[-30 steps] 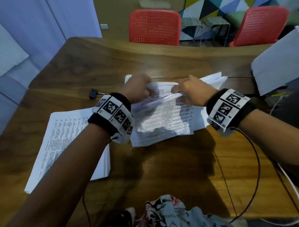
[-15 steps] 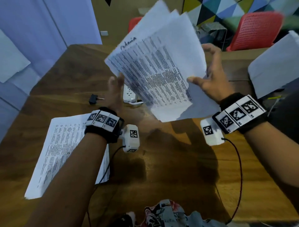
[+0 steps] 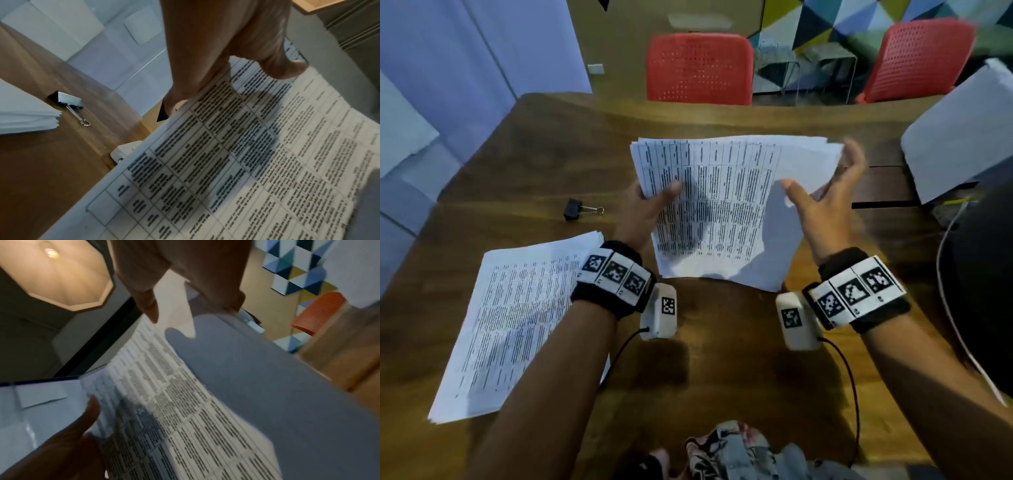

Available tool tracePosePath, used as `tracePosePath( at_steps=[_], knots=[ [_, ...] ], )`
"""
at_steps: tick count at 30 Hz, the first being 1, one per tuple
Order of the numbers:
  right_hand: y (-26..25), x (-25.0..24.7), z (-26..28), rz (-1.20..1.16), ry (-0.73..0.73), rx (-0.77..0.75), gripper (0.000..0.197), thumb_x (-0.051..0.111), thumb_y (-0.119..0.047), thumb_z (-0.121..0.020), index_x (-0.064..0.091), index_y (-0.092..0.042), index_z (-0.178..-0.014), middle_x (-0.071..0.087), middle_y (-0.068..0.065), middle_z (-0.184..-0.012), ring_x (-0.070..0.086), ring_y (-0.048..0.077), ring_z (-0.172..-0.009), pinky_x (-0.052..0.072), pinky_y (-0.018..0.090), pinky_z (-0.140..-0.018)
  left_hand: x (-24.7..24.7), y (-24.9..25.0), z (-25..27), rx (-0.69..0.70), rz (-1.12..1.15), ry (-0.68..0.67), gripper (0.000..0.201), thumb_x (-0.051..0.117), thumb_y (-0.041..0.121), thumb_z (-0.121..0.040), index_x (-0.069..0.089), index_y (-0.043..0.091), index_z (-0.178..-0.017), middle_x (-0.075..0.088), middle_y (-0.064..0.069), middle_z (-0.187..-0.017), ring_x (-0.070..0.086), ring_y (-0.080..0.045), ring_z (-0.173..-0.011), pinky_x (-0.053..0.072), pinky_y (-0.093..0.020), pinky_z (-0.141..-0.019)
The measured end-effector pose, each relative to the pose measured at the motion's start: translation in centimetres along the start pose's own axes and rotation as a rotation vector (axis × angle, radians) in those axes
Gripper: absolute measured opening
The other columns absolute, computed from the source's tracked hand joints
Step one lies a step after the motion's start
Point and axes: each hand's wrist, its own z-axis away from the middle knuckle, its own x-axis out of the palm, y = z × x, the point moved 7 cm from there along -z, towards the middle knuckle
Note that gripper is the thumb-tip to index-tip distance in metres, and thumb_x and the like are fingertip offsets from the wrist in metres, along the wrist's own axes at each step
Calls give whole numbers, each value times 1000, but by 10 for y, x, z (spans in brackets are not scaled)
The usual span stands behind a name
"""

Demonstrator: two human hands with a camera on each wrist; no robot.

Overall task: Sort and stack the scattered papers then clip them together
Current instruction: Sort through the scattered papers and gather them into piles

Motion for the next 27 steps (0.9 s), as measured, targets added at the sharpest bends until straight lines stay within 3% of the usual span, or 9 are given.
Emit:
tracePosePath(
  at_steps=[3,5,7,10,13,15,18,22,27],
  knots=[
    [-37,13,-1,231,32,-296,73,54,10,-76,18,-11,-137,29,7,-128,37,15,-114,27,-6,-91,0,5,-1,19,-31,28,15,64,14,-85,58,19,-97,67,7,-92,66,-3,-80,56,-28,-80],
    [-43,22,-5,390,4,-338,54,48,7,-77,42,-15,-126,35,8,-114,39,11,-101,27,-8,-84,0,6,-2,36,-43,42,16,60,13,-88,58,12,-104,66,5,-93,67,-2,-78,57,-24,-75],
    [-30,15,-12,438,49,-264,40,47,2,-78,58,-7,-115,35,6,-109,39,12,-102,28,-5,-87,-4,2,-2,35,-37,57,11,53,9,-93,58,12,-102,69,10,-85,67,3,-73,56,-19,-68],
    [1,1,-10,190,110,-37,44,46,3,-79,44,-12,-121,40,3,-111,43,14,-104,37,14,-91,-10,-9,2,1,-24,72,16,46,11,-96,58,18,-104,71,14,-84,67,2,-79,55,-23,-74],
    [33,10,5,70,36,242,40,39,6,-88,37,-5,-126,46,1,-112,48,11,-100,42,11,-75,1,-19,9,-41,6,58,22,44,10,-97,55,10,-117,69,12,-87,67,2,-78,53,-21,-70],
    [36,18,9,120,-9,251,33,37,5,-91,40,-3,-123,49,0,-107,50,5,-91,42,7,-68,6,-13,10,-29,22,78,20,43,8,-97,53,9,-115,67,10,-83,67,1,-72,55,-20,-64],
    [13,16,0,35,56,155,25,36,7,-88,41,-13,-102,47,-6,-96,49,0,-84,42,5,-68,2,9,6,41,20,116,13,44,12,-97,55,15,-102,66,4,-84,67,-8,-74,56,-36,-75],
    [-6,2,-6,-21,135,8,33,35,9,-83,36,-24,-83,43,-9,-84,45,-9,-73,38,6,-67,-8,25,3,115,16,134,13,46,11,-97,55,18,-103,71,14,-82,67,0,-77,57,-23,-72],
    [48,10,24,90,38,217,28,33,9,-88,45,-5,-109,49,-7,-94,48,-3,-84,38,12,-73,-3,-13,21,-25,-26,105,35,49,12,-96,46,2,-129,63,7,-96,67,4,-75,55,-14,-63]
  ],
)
